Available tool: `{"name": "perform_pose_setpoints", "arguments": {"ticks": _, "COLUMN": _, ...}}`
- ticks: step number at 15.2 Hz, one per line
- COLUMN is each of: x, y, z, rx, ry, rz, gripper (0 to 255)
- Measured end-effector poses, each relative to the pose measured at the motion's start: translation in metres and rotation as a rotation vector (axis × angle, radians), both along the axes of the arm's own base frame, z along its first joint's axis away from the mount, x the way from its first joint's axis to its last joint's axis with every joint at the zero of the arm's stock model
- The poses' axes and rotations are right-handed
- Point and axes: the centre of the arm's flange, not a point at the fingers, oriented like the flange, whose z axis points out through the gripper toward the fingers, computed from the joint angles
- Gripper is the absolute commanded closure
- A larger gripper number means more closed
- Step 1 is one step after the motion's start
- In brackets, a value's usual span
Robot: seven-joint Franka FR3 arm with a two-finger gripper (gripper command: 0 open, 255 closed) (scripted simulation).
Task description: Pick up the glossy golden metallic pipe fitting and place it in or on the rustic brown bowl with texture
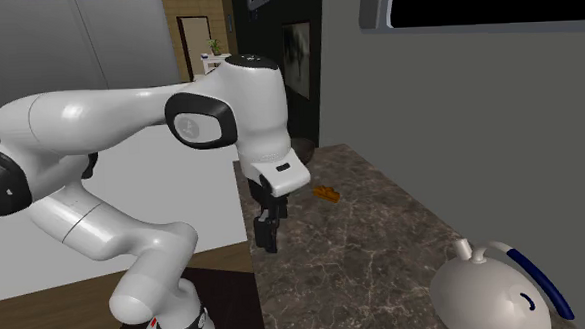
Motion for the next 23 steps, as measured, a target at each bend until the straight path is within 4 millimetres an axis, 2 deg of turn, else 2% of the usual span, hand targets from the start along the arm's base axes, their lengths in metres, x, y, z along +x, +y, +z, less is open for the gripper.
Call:
{"name": "perform_pose_setpoints", "arguments": {"ticks": 2, "x": 0.001, "y": 0.006, "z": -0.001, "rx": -0.001, "ry": 0.001, "rz": -0.003, "gripper": 0}}
{"name": "perform_pose_setpoints", "arguments": {"ticks": 5, "x": 0.013, "y": 0.036, "z": -0.008, "rx": -0.005, "ry": 0.007, "rz": -0.018, "gripper": 0}}
{"name": "perform_pose_setpoints", "arguments": {"ticks": 16, "x": 0.048, "y": 0.174, "z": -0.052, "rx": -0.025, "ry": 0.031, "rz": -0.089, "gripper": 0}}
{"name": "perform_pose_setpoints", "arguments": {"ticks": 19, "x": 0.062, "y": 0.214, "z": -0.057, "rx": -0.030, "ry": 0.037, "rz": -0.108, "gripper": 0}}
{"name": "perform_pose_setpoints", "arguments": {"ticks": 23, "x": 0.082, "y": 0.263, "z": -0.075, "rx": -0.037, "ry": 0.047, "rz": -0.134, "gripper": 0}}
